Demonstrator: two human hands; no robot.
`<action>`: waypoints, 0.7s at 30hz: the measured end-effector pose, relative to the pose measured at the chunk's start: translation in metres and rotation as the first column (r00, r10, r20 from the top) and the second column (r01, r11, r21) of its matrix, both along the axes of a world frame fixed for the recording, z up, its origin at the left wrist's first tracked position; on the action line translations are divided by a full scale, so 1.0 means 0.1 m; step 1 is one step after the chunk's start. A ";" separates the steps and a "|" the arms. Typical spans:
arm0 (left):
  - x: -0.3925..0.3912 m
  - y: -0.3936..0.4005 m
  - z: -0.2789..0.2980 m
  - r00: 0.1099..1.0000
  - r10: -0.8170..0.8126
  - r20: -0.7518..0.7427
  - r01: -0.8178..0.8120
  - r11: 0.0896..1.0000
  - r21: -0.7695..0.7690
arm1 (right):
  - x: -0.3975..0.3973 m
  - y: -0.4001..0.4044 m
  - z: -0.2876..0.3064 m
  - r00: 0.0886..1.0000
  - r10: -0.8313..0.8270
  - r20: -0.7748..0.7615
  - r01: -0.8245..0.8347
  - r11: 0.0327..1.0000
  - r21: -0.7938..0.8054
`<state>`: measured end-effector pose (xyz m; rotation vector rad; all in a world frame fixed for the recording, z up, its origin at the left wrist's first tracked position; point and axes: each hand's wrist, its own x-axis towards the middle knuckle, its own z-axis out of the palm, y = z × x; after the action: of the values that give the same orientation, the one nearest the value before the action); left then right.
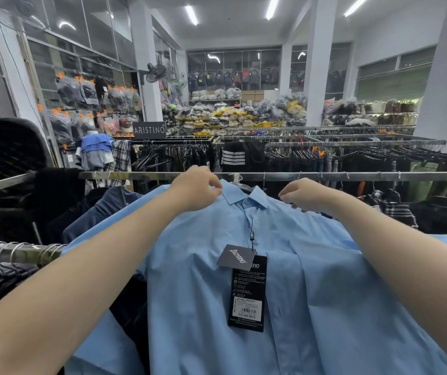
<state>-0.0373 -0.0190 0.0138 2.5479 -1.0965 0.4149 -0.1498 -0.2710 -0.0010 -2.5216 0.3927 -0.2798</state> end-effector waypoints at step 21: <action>0.50 0.11 -0.18 0.965 0.259 -0.035 -0.242 0.937 0.251 | 0.35 -0.35 -0.17 0.954 -0.054 -0.295 0.018 0.992 -0.124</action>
<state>0.0122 -0.0079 -0.0046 2.9114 -0.8444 0.2650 -0.1148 -0.3056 -0.0180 -2.6834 0.5542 0.0691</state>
